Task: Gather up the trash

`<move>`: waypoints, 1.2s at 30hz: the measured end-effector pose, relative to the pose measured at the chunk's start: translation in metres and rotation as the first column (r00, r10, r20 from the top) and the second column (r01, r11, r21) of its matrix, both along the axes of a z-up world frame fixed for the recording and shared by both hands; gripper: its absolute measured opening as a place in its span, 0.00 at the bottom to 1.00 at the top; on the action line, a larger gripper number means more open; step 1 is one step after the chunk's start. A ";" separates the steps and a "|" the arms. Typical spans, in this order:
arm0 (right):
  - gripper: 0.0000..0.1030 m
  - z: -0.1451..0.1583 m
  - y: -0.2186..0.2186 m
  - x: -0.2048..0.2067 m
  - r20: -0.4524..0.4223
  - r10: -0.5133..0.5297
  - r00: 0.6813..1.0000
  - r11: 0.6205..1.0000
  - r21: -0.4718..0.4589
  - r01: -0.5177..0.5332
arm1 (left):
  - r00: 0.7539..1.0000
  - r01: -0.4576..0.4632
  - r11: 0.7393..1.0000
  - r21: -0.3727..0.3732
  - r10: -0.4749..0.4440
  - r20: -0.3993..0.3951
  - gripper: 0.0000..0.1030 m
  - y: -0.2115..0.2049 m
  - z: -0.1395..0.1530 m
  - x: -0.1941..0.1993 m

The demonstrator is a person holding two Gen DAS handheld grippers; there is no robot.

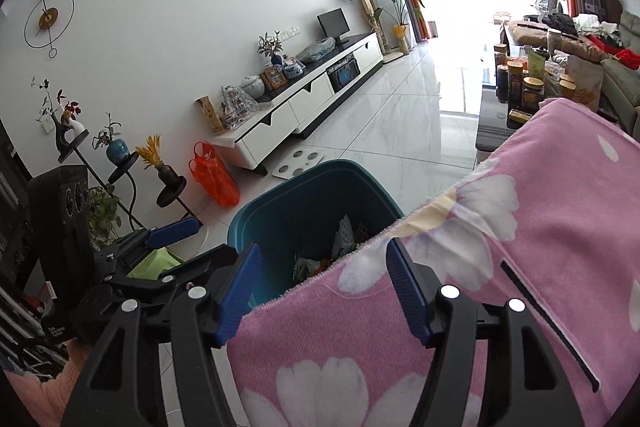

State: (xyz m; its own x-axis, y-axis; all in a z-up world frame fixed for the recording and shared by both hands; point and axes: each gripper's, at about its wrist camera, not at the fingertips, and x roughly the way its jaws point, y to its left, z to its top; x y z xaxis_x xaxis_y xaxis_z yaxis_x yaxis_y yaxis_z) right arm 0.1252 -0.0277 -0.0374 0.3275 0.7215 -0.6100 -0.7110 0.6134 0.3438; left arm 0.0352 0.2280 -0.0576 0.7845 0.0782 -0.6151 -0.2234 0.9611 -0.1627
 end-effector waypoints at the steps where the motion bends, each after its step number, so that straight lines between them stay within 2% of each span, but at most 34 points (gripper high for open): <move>1: 0.69 0.004 -0.008 -0.004 0.023 -0.015 1.000 1.000 0.005 0.015 | 1.000 0.004 1.000 0.006 -0.004 0.020 0.95 -0.005 0.005 -0.005; 3: 0.80 0.011 -0.027 -0.012 0.071 -0.065 0.995 0.998 0.019 0.064 | 0.998 0.012 1.000 0.011 -0.013 0.060 0.95 -0.015 0.014 -0.014; 8: 0.93 0.022 -0.073 -0.033 0.175 -0.193 0.965 0.981 0.061 0.185 | 0.991 0.024 0.999 0.036 -0.028 0.128 0.95 -0.046 0.030 -0.030; 16: 0.93 0.023 -0.138 -0.068 0.300 -0.378 0.876 0.925 0.083 0.370 | 0.977 0.044 0.994 0.102 -0.064 0.203 0.95 -0.102 0.041 -0.037; 23: 0.93 0.015 -0.188 -0.094 0.357 -0.523 0.774 0.846 0.106 0.523 | 0.956 0.069 0.987 0.143 -0.106 0.273 0.95 -0.139 0.046 -0.042; 28: 0.93 0.009 -0.216 -0.109 0.374 -0.591 0.715 0.793 0.110 0.599 | 0.943 0.076 0.984 0.163 -0.124 0.310 0.95 -0.157 0.046 -0.043; 36: 0.94 0.010 -0.237 -0.129 0.417 -0.654 0.631 0.734 0.149 0.663 | 0.922 0.109 0.972 0.209 -0.177 0.343 0.95 -0.186 0.042 -0.045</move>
State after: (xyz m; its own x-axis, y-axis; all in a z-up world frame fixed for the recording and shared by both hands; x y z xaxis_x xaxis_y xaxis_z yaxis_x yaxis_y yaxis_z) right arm -0.0042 -0.2652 -0.0270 0.9308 0.2044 -0.3031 -0.1810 0.9780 0.1037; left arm -0.0101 0.0422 -0.0151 0.9601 0.0327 -0.2777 -0.0413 0.9988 -0.0251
